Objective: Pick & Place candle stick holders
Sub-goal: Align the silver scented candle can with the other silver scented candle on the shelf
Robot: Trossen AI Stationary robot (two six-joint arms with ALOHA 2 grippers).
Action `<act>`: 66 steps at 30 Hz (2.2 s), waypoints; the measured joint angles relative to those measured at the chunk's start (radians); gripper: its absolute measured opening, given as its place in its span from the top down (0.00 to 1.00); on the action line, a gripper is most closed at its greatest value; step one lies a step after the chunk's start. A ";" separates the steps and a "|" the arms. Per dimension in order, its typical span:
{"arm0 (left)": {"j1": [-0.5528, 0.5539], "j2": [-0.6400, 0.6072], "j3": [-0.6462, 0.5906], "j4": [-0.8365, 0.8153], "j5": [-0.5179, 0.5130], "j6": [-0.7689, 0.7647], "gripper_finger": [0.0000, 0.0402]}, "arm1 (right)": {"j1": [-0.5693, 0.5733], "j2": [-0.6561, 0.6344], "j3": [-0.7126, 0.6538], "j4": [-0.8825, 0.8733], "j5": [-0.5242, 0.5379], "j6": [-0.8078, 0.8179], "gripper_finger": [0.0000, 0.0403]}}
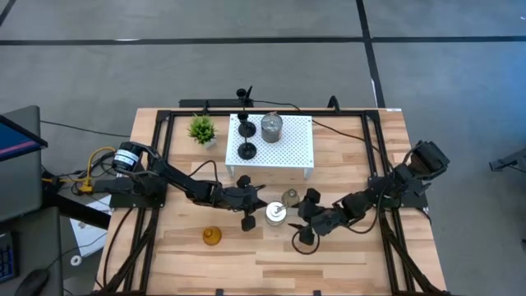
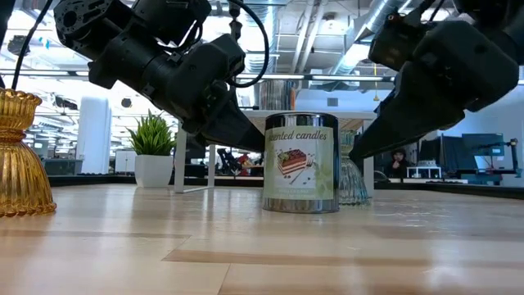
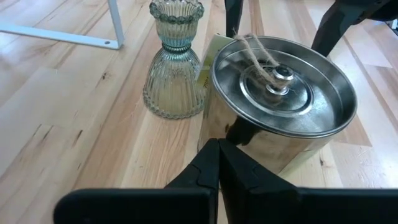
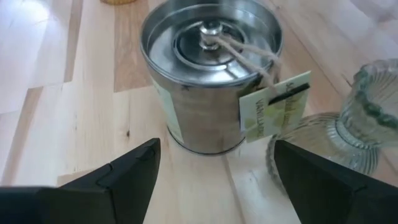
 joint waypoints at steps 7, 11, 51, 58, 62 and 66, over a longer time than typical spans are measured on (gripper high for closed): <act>0.000 0.000 0.000 0.002 -0.001 0.000 0.99 | -0.010 0.000 0.000 0.035 -0.032 0.000 0.25; 0.000 0.000 0.000 0.003 -0.003 0.000 0.99 | -0.022 -0.001 0.000 0.052 -0.063 0.016 0.25; 0.000 0.000 0.000 0.063 0.045 0.000 0.99 | -0.053 0.289 0.100 0.330 -0.076 -0.157 0.06; 0.000 0.000 0.000 0.067 0.044 0.000 0.99 | -0.057 0.344 0.160 0.327 -0.079 -0.168 0.07; 0.000 0.000 0.000 0.067 0.044 0.000 0.99 | -0.057 0.337 0.160 0.316 -0.080 -0.168 0.13; 0.000 0.000 0.000 0.066 0.044 0.000 0.99 | -0.057 0.333 0.159 0.315 -0.080 -0.167 0.18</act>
